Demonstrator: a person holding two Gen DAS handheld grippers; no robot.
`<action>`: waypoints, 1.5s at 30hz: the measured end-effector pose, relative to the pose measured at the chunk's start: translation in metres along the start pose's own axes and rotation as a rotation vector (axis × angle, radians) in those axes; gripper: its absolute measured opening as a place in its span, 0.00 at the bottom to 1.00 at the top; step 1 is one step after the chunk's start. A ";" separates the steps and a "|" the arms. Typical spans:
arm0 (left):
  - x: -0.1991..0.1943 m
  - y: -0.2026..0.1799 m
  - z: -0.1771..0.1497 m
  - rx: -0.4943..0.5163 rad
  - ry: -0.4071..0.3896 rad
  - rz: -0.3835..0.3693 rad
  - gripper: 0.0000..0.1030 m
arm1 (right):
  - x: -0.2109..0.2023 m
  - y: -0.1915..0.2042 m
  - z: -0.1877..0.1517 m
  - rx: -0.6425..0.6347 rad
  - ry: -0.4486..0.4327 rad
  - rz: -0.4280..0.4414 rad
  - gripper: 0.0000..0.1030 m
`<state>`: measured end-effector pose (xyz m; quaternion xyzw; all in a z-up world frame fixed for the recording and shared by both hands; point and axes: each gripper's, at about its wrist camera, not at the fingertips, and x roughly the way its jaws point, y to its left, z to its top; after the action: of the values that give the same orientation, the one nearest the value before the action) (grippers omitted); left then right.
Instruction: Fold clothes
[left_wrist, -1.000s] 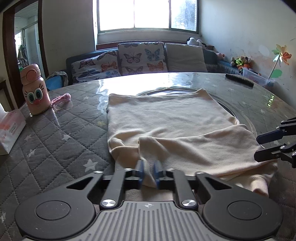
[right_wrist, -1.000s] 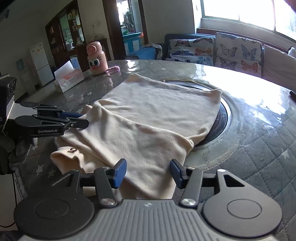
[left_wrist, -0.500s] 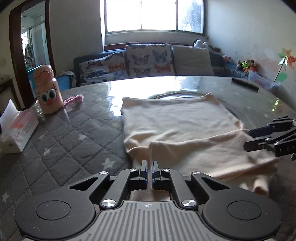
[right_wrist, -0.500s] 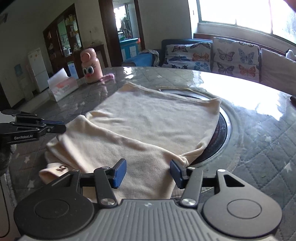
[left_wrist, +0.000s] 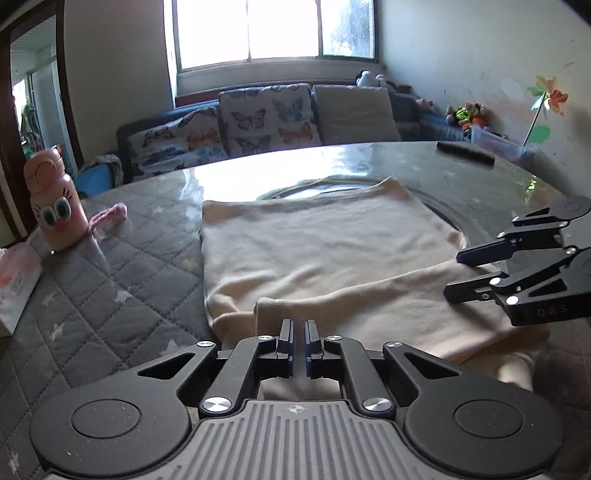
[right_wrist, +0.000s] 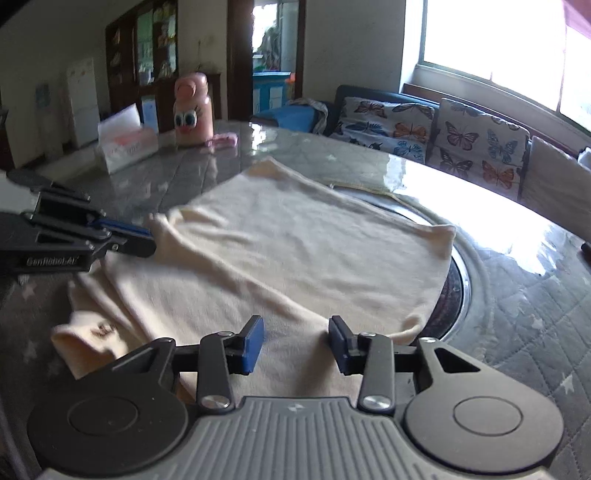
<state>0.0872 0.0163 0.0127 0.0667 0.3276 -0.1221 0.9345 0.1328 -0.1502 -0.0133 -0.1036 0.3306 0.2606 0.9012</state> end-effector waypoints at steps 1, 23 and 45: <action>-0.001 0.001 0.001 0.000 -0.010 -0.005 0.08 | 0.001 0.001 0.000 -0.006 0.002 -0.001 0.38; -0.050 -0.002 -0.034 0.246 -0.038 -0.017 0.39 | -0.015 0.030 -0.024 -0.154 0.008 0.026 0.42; -0.036 -0.038 -0.026 0.389 -0.148 -0.137 0.10 | -0.064 0.039 -0.048 -0.321 0.013 0.051 0.74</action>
<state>0.0340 -0.0087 0.0129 0.2141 0.2321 -0.2509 0.9151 0.0441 -0.1600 -0.0083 -0.2394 0.2932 0.3321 0.8640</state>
